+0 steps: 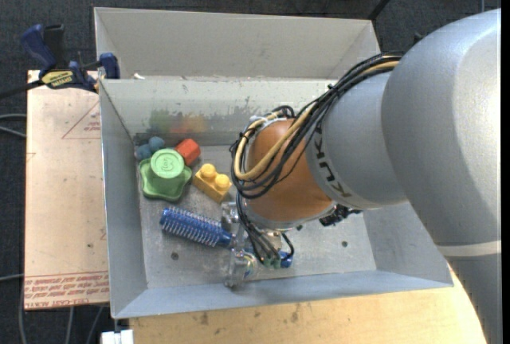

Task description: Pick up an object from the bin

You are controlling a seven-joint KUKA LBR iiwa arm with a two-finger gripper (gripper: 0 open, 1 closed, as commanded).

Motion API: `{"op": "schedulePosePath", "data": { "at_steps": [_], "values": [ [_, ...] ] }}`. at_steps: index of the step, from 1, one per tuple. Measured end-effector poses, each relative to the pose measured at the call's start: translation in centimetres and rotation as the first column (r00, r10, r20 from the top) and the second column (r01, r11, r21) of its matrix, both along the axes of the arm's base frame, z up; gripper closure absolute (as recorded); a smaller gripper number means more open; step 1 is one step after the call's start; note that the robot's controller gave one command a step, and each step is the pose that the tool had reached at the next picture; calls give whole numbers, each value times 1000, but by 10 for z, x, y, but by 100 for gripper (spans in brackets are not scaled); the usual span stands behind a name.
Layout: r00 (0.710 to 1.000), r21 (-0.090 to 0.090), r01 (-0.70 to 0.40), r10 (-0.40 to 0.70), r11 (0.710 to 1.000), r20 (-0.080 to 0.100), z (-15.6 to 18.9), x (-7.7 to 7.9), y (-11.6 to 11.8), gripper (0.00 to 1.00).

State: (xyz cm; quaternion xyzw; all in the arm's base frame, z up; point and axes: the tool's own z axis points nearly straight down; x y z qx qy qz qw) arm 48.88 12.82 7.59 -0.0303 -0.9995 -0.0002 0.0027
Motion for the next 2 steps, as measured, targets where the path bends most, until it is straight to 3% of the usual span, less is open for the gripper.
{"op": "schedulePosePath", "data": {
  "at_steps": [1, 2],
  "values": [
    [1000, 1, 4, -4, 1000, 4, 4, 1, -1, 100],
    [998, 2, -59, 59, 998, 14, 137, 9, 14, 100]
  ]
}}
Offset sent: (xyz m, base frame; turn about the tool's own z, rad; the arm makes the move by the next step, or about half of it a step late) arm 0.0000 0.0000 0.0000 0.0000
